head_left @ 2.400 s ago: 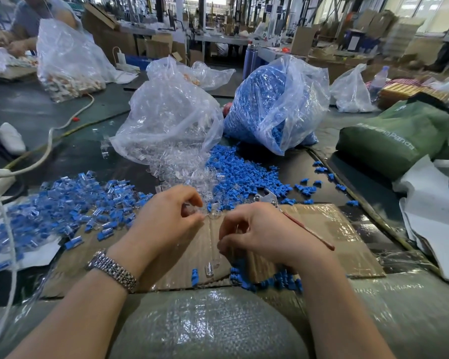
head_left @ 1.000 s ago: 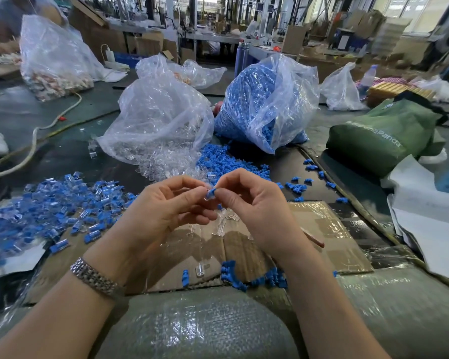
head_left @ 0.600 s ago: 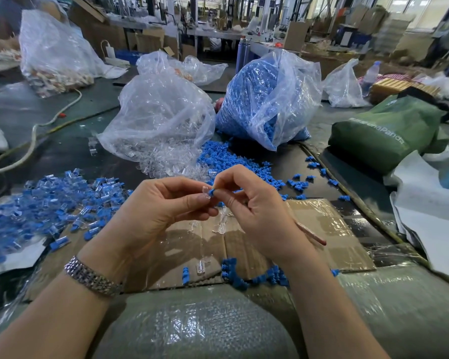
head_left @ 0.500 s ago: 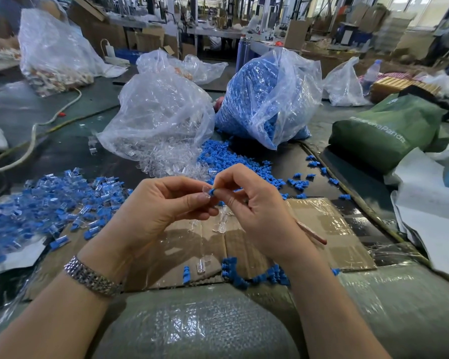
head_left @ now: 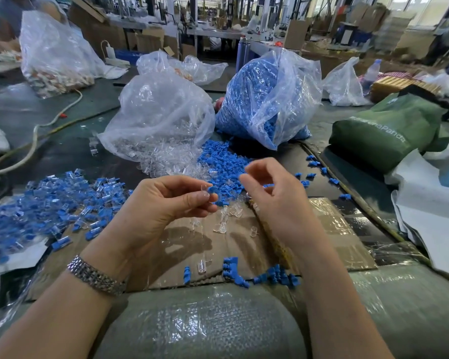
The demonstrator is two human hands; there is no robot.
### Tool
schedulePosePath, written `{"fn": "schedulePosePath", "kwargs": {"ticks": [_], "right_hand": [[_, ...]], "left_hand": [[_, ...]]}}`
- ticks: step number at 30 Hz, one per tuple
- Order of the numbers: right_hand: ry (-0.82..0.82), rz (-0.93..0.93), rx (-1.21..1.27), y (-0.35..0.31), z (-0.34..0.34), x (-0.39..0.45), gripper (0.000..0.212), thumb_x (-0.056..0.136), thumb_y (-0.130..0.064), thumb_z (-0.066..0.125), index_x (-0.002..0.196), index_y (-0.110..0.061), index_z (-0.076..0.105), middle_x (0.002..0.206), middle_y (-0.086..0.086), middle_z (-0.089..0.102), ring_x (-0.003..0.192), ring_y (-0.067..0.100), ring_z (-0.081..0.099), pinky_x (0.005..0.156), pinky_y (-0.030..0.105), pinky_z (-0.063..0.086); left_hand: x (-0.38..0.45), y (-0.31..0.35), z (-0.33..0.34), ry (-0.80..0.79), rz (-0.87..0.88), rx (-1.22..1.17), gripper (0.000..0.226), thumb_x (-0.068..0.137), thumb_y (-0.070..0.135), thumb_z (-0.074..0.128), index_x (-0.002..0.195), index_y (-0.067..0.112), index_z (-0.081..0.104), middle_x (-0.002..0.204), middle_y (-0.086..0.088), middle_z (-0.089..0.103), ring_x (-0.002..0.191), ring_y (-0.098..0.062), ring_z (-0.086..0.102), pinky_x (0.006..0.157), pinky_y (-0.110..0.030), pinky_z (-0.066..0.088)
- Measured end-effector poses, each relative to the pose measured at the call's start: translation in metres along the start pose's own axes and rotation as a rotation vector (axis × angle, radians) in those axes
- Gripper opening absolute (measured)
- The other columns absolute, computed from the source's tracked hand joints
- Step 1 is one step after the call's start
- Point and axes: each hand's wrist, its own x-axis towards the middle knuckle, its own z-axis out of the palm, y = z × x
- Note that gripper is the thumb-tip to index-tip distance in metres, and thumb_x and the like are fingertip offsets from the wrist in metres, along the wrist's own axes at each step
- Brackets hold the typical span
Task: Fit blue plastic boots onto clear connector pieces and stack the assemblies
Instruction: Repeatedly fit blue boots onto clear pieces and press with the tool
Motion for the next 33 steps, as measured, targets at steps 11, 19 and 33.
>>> {"fn": "schedulePosePath", "kwargs": {"ticks": [11,19,33], "right_hand": [[-0.2,0.406,-0.743,0.022,-0.002,0.003,0.027,0.092,-0.04,0.06,0.083,-0.015,0.059,0.096,0.009,0.058,0.088,0.025,0.057,0.079,0.041,0.054],[-0.304,0.383,-0.069,-0.011,-0.025,0.012,0.026,0.101,-0.025,0.06,0.093,0.0,0.065,0.076,0.008,0.06,0.064,0.018,0.061,0.071,0.046,0.057],[-0.691,0.333,0.223,-0.059,0.002,0.007,0.027,0.104,-0.016,0.056,0.115,0.009,0.059,0.091,0.012,0.069,0.084,0.022,0.071,0.09,0.053,0.06]], "left_hand": [[0.008,-0.003,-0.01,0.066,0.015,-0.121,0.025,0.071,0.016,0.081,0.095,0.01,0.08,0.105,-0.024,0.075,0.093,-0.033,0.075,0.076,-0.029,0.06],[0.014,-0.007,-0.017,0.136,-0.004,-0.279,0.016,0.081,0.007,0.075,0.093,0.014,0.081,0.108,-0.02,0.075,0.099,-0.029,0.075,0.075,-0.028,0.061],[0.016,-0.013,-0.018,0.154,0.039,-0.229,0.019,0.085,0.004,0.074,0.103,0.008,0.078,0.111,-0.017,0.075,0.104,-0.03,0.072,0.086,-0.033,0.059]]}}
